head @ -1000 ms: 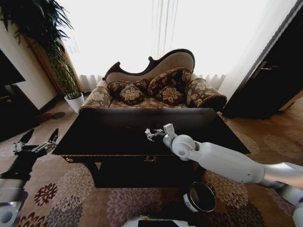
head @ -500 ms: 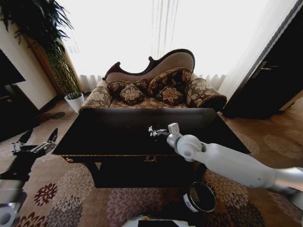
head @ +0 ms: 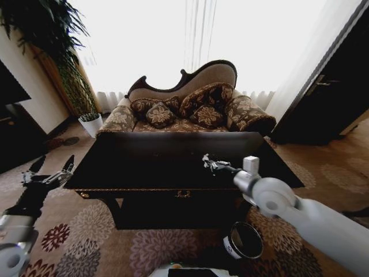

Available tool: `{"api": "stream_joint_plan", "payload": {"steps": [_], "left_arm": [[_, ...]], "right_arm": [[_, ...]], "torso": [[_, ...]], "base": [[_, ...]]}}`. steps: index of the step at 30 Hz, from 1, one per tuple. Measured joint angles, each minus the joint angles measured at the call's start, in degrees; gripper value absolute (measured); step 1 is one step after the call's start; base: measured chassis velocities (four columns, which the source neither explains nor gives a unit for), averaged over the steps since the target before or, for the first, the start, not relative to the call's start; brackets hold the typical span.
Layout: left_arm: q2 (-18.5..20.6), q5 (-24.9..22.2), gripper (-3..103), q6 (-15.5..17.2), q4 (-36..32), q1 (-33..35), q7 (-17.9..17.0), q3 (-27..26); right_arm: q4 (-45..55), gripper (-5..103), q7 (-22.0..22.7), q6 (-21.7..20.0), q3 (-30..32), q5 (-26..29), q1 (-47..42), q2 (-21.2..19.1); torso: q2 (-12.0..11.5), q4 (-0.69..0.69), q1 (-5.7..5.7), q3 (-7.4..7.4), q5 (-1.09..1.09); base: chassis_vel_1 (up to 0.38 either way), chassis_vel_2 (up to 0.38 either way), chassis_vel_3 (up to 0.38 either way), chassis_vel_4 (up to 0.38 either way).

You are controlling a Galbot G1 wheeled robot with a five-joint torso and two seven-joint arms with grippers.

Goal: Move to the front of the table and place the trash on the table into the trash bin.

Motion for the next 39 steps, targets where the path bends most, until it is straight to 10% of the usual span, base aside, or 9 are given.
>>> {"api": "stream_joint_plan", "payload": {"steps": [12,20,39], "left_arm": [[1.2,-1.5,100,0.0,1.2,-1.5,-0.1,0.2],[1.8,-2.2,100,0.0,2.2,-2.4,-0.1,0.7],[2.0,-4.6,100,-0.2,3.0,-2.3,-0.1,-0.8]], "right_arm": [[4.7,0,-3.2,0.9,25.9,-4.5,-24.8,6.1],[7.2,0,-17.7,14.7,43.5,-17.7,-45.0,17.7],[-3.8,0,-46.7,46.0,44.0,-35.4,-55.8,34.5]], "torso": [[0.0,-0.01,0.0,0.0,0.0],[0.0,-0.04,0.0,0.0,-0.01],[0.0,-0.01,0.0,0.0,0.0]], "base": [[0.0,0.0,0.0,0.0],[0.0,0.0,0.0,0.0],[0.0,0.0,0.0,0.0]]}}
